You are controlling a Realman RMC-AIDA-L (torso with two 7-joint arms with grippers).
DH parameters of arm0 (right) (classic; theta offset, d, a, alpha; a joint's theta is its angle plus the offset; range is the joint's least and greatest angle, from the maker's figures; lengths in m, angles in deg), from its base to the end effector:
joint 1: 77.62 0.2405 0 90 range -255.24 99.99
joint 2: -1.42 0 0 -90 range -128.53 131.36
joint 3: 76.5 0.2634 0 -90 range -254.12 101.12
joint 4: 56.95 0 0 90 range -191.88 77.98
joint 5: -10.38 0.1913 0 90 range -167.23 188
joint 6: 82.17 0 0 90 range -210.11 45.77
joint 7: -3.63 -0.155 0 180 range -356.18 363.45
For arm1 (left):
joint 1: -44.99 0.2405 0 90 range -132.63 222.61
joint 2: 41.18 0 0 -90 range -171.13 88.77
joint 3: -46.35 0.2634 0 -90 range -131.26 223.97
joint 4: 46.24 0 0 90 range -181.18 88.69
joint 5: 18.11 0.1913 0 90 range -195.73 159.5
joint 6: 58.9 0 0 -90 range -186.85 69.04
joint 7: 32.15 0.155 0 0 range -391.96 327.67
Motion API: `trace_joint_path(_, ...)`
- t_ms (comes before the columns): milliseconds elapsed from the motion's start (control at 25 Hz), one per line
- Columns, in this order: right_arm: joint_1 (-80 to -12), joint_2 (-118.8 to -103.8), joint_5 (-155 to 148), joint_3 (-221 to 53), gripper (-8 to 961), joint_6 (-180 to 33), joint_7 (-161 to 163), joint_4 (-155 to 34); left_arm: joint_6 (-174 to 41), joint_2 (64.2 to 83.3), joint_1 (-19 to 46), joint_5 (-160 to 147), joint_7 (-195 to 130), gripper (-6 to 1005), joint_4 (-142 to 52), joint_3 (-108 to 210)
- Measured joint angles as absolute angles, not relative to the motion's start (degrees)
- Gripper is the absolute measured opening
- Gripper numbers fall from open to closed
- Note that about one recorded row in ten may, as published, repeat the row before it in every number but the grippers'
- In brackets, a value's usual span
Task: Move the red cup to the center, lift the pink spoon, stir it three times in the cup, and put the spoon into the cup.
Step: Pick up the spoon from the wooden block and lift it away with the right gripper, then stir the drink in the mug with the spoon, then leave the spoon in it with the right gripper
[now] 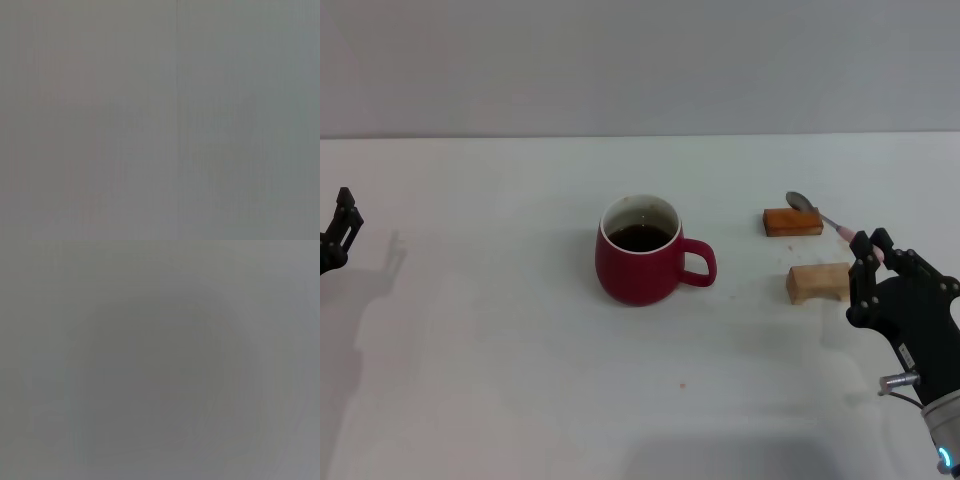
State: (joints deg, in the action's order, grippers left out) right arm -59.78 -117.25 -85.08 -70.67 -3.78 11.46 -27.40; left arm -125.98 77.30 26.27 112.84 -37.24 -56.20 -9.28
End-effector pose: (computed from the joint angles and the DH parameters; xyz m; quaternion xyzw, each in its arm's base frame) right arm 0.2773 0.2602 -0.0686 -0.7148 0.2351 0.3463 0.5602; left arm -0.3623 0.3053 0.0153 -0.6395 -0.2635 -0.2606 0.6735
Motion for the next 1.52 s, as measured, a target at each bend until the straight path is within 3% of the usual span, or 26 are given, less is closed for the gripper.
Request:
trace_joint_path(480, -60.0, -117.04, -89.6, -70.5, 134, 1.8, 11.5, -25.3, -126.0, 77.3, 26.3, 112.8, -37.2, 843, -56.1, -9.3)
trace_joint_path(800, -60.1, -114.94, -90.6, -70.8, 134, 3.8, 11.8, -20.4, -126.0, 77.3, 26.5, 112.8, -37.2, 843, -56.1, -9.2)
trace_joint_path(920, -60.0, -111.66, -90.5, -70.5, 134, 1.9, 15.7, -13.0, -126.0, 77.3, 26.6, 112.8, -37.2, 843, -56.1, -9.2)
trace_joint_path(960, -60.0, -111.66, -90.5, -70.5, 134, 1.9, 15.7, -13.0, -126.0, 77.3, 26.6, 112.8, -37.2, 843, -56.2, -9.2)
trace_joint_path(1000, -59.9, -110.66, -90.4, -70.4, 134, 1.2, 17.0, -11.0, -126.0, 77.3, 26.6, 112.8, -37.2, 843, -56.2, -9.1)
trace_joint_path(1040, -59.7, -108.54, -90.3, -69.8, 134, -0.7, 18.4, -6.8, -126.0, 77.34, 26.6, 112.8, -37.2, 843, -56.2, -9.0)
trace_joint_path(1120, -59.6, -106.73, -90.4, -68.8, 134, -2.7, 18.6, -3.3, -126.0, 77.34, 26.6, 112.8, -37.2, 843, -56.2, -9.0)
trace_joint_path(1160, -59.6, -106.73, -90.4, -68.8, 134, -2.7, 18.6, -3.3, -126.0, 77.35, 26.7, 112.8, -37.2, 843, -56.3, -8.7)
trace_joint_path(1200, -59.5, -104.97, -90.5, -67.4, 134, -5.7, 19.1, 0.1, -126.0, 77.36, 26.7, 112.8, -37.2, 843, -56.3, -8.6)
trace_joint_path(1520, -62.3, -101.31, -91.0, -58.7, 133, -20.9, 31.0, 14.4, -126.0, 77.39, 26.8, 112.8, -37.2, 843, -56.5, -8.5)
